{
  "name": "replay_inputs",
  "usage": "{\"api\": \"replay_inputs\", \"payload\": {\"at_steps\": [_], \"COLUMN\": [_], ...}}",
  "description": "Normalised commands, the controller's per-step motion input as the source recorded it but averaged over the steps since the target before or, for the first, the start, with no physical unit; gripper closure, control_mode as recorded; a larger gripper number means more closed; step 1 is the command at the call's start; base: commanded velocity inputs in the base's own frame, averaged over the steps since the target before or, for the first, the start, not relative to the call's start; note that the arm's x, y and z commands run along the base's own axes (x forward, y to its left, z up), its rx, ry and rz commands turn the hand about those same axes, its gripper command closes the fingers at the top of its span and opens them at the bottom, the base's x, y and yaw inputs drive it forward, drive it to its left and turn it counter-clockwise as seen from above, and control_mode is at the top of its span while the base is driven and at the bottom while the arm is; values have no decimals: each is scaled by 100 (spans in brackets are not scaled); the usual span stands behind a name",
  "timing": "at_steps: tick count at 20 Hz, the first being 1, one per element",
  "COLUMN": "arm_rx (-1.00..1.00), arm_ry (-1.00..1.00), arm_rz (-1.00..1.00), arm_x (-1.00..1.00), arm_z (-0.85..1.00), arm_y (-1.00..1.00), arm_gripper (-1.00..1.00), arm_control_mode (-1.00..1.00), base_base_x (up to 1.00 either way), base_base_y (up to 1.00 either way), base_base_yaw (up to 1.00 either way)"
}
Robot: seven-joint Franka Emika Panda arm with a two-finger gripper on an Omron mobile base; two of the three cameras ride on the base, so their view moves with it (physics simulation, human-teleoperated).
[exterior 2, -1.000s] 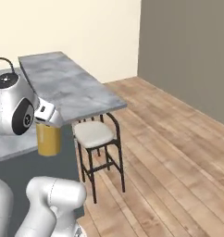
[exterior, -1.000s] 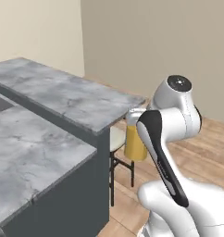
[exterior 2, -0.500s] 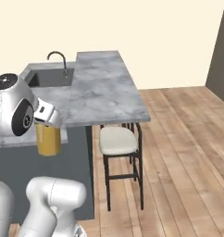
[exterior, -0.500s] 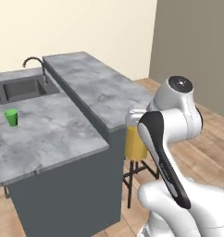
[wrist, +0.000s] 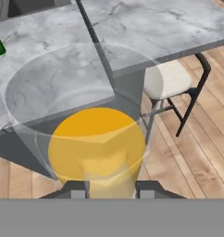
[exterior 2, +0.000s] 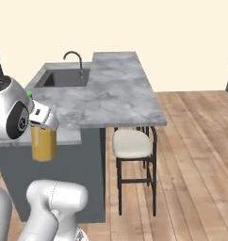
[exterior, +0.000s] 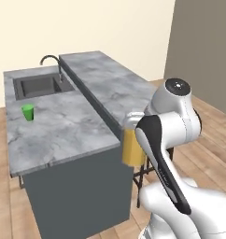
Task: Place the pitcher and cup on the dining counter for serving.
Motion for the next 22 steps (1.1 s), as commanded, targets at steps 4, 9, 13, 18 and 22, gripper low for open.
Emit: {"api": "replay_inputs", "payload": {"at_steps": [4,9,13,18,22], "arm_rx": [0,0,0,0,0], "arm_ry": [0,0,0,0,0], "arm_rz": [0,0,0,0,0], "arm_x": [0,0,0,0,0], "arm_z": [0,0,0,0,0], "arm_y": [0,0,0,0,0], "arm_gripper": [100,100,100,100,100], "arm_control_mode": [100,100,100,100,100], "base_base_x": [-11,13,89,98,60], "base_base_y": [-56,-43,-53,-1,32], "base_base_yaw": [27,30,22,1,2]}}
